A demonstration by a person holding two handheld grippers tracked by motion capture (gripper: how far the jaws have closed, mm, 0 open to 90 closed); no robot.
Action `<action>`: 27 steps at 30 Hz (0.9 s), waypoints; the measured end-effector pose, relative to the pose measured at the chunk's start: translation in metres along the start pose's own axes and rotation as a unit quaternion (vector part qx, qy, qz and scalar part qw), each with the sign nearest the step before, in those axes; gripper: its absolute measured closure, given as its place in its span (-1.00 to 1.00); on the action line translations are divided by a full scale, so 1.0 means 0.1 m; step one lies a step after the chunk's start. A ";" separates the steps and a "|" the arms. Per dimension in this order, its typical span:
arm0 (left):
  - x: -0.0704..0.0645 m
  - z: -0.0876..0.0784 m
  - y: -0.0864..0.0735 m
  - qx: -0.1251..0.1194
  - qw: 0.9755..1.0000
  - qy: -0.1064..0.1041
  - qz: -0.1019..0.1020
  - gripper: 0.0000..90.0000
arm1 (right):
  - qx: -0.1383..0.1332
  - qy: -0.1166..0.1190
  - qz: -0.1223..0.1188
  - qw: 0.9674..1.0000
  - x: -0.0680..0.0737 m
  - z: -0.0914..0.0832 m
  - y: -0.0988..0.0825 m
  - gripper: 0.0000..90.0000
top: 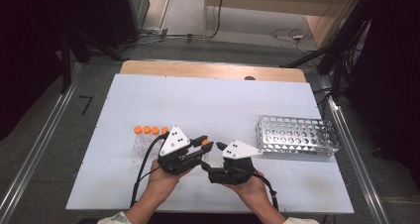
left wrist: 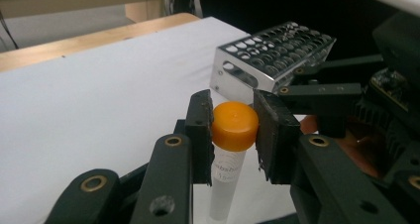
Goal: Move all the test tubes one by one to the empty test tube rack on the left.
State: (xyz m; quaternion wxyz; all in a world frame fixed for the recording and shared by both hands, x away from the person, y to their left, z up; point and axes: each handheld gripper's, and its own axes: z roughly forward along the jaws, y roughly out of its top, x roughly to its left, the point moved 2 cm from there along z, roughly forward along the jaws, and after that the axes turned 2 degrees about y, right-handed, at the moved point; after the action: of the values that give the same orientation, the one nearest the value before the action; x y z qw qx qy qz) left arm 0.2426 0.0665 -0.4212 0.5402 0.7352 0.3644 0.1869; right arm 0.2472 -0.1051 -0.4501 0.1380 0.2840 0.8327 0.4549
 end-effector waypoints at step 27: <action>0.56 -0.45 0.23 -0.051 0.991 0.119 -0.022 0.57 | 0.020 -0.023 0.025 0.999 -0.13 -0.07 -0.17 -0.81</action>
State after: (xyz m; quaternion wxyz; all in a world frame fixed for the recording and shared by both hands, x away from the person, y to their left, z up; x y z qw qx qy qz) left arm 0.2572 0.1346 -0.3912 0.5339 0.6709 0.4321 0.2795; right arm 0.2485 -0.1251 -0.4604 0.1402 0.3176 0.8310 0.4347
